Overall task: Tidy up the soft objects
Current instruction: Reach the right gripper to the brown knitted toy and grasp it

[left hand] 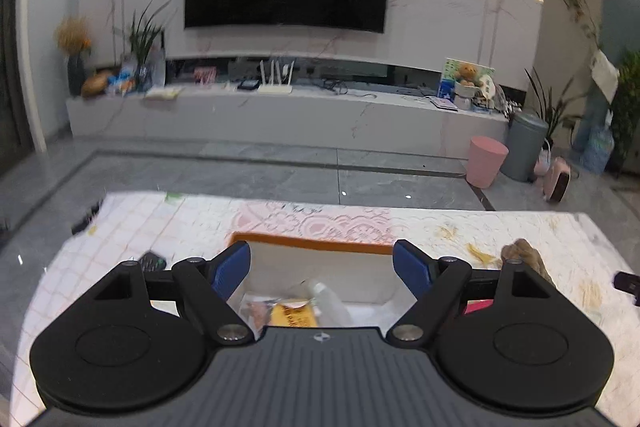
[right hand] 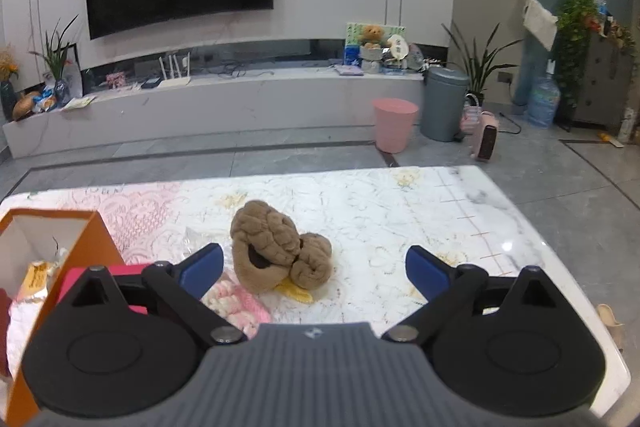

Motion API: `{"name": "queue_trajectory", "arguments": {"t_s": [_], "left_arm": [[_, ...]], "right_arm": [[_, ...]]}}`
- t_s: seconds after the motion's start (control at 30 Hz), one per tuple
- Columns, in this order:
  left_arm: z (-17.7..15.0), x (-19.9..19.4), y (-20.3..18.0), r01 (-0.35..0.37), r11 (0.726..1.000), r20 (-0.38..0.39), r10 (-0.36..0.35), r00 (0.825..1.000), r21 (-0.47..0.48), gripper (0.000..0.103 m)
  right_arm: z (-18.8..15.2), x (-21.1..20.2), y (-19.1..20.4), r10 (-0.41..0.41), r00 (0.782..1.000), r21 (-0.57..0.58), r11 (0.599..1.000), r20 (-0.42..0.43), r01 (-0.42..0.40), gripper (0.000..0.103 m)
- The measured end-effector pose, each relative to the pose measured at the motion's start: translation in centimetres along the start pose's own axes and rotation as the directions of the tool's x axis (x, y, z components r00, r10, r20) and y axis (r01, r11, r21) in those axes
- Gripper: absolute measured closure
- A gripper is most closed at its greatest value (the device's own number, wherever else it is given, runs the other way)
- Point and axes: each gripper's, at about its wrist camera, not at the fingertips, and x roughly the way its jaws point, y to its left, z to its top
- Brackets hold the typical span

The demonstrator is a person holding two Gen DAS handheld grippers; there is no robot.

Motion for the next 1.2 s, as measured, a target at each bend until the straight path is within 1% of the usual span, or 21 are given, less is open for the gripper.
{"name": "queue_trajectory", "arguments": {"t_s": [0.1,0.17,0.2,0.23,0.3,0.33,0.37,0.4,0.47,0.57,0.67,0.77,0.83,1.0,1.1,1.13,1.2], "left_arm": [[-0.6,-0.7,-3.4,0.008,0.999,0.027,-0.009,1.000,0.051,0.008],[-1.2,-0.8,-5.4,0.029,0.998,0.033,-0.032,0.999,0.064,0.008],[-1.6,-0.6,-6.4,0.055,0.996,0.019,-0.057,0.998,0.073,0.008],[-1.9,-0.3,-7.0,0.091,0.992,-0.008,-0.091,0.996,0.083,0.008],[-2.3,0.4,-7.7,0.132,0.989,-0.040,-0.129,0.991,0.068,0.008],[-2.5,0.6,-7.8,0.140,0.988,-0.037,-0.138,0.990,0.064,0.008],[-2.8,0.8,-8.0,0.144,0.987,-0.032,-0.142,0.989,0.070,0.008],[-3.0,1.1,-8.1,0.142,0.986,-0.030,-0.140,0.990,0.083,0.008],[-3.6,1.6,-8.3,0.140,0.984,-0.029,-0.137,0.990,0.111,0.008],[-4.5,2.7,-8.1,0.130,0.982,-0.045,-0.125,0.991,0.134,0.008],[-5.1,3.2,-7.3,0.127,0.985,-0.071,-0.119,0.990,0.117,0.008],[-5.3,3.9,-6.1,0.129,0.989,-0.098,-0.122,0.988,0.077,0.008],[-5.4,4.1,-5.4,0.135,0.989,-0.107,-0.128,0.986,0.061,0.008],[-5.6,4.5,-4.3,0.114,0.993,-0.135,-0.108,0.985,0.039,0.008],[-5.5,4.2,-4.0,0.109,0.993,-0.122,-0.103,0.987,0.042,0.008],[-5.6,3.8,-4.0,0.108,0.992,-0.103,-0.102,0.989,0.060,0.008],[-5.6,3.4,-4.2,0.115,0.990,-0.089,-0.107,0.990,0.083,0.008]], "right_arm": [[-0.2,1.4,-0.9,0.007,1.000,0.018,1.000,-0.006,-0.007,0.007],[-0.5,2.8,-1.6,0.025,1.000,0.058,0.998,-0.019,-0.023,0.007],[-0.6,3.5,-1.9,0.040,0.999,0.082,0.996,-0.027,-0.038,0.007],[-0.8,4.2,-2.0,0.061,0.997,0.103,0.993,-0.036,-0.057,0.007],[-1.0,5.8,-2.5,0.128,0.990,0.144,0.982,-0.052,-0.119,0.007],[-1.1,6.7,-2.6,0.157,0.987,0.157,0.976,-0.045,-0.148,0.007],[-1.3,7.5,-2.6,0.169,0.985,0.166,0.973,-0.028,-0.162,0.007],[-1.3,8.2,-2.4,0.163,0.987,0.172,0.972,-0.015,-0.157,0.007],[-1.2,9.7,-1.7,0.157,0.988,0.157,0.976,-0.011,-0.153,0.007],[-1.0,11.9,0.2,0.206,0.979,0.084,0.975,-0.011,-0.204,0.007],[-1.0,14.4,1.9,0.188,0.982,0.054,0.981,-0.009,-0.188,0.006],[-0.7,17.0,2.5,0.169,0.985,0.121,0.979,-0.022,-0.166,0.006],[-0.6,18.7,3.0,0.164,0.985,0.132,0.979,-0.047,-0.156,0.006],[-0.6,21.1,5.0,0.082,0.993,0.041,0.996,-0.080,-0.079,0.006],[-0.8,21.7,5.4,0.072,0.995,0.030,0.997,-0.072,-0.070,0.007],[-0.9,21.7,5.6,0.070,0.996,0.024,0.997,-0.063,-0.068,0.008],[-0.9,22.0,6.0,0.046,0.998,-0.001,0.999,-0.047,-0.046,0.024]]}}
